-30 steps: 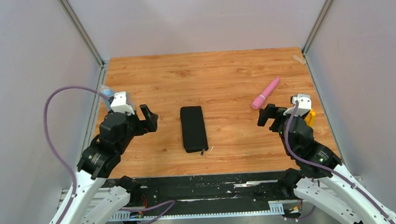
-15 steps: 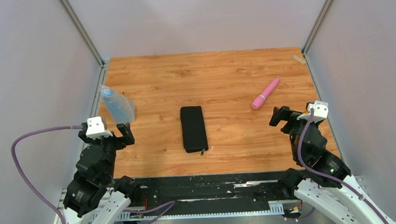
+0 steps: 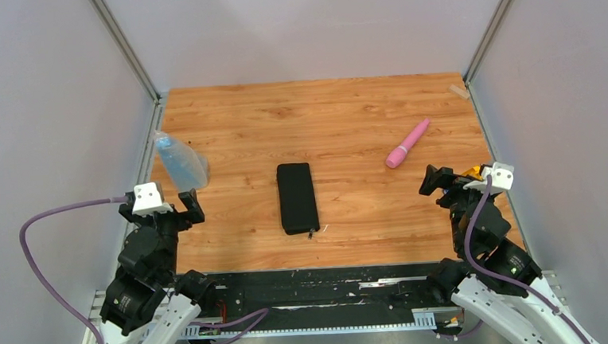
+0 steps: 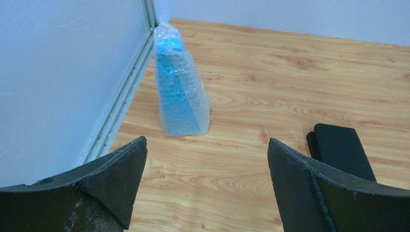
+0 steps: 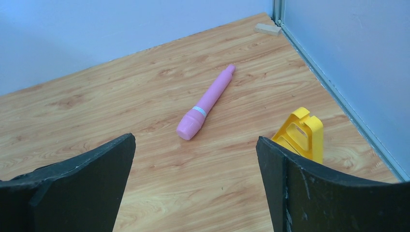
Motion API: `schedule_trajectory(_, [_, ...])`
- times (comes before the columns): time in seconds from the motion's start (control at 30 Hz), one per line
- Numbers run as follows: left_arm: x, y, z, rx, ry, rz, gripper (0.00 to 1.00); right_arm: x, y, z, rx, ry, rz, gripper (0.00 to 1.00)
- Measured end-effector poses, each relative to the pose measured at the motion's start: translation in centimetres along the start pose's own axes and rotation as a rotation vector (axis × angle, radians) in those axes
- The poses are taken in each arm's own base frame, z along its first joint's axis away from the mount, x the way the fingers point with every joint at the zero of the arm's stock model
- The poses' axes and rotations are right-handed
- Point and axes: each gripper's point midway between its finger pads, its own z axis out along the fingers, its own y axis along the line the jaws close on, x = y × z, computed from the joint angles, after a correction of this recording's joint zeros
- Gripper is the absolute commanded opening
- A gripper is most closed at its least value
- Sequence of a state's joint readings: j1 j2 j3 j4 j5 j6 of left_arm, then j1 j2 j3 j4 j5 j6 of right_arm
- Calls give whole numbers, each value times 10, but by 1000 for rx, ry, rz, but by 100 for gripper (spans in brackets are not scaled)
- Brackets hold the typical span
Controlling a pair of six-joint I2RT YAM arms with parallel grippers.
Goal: Sort the hair-cutting tools
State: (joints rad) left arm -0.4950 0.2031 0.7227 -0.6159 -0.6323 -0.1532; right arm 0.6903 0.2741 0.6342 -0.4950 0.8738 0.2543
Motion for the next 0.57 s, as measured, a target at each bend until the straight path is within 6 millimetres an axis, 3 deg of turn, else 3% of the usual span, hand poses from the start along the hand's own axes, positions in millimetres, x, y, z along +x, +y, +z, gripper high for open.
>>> schedule_trajectory(0.57, [-2, 2, 0, -7, -10, -1, 100, 6, 0, 2, 3, 9, -27, 100])
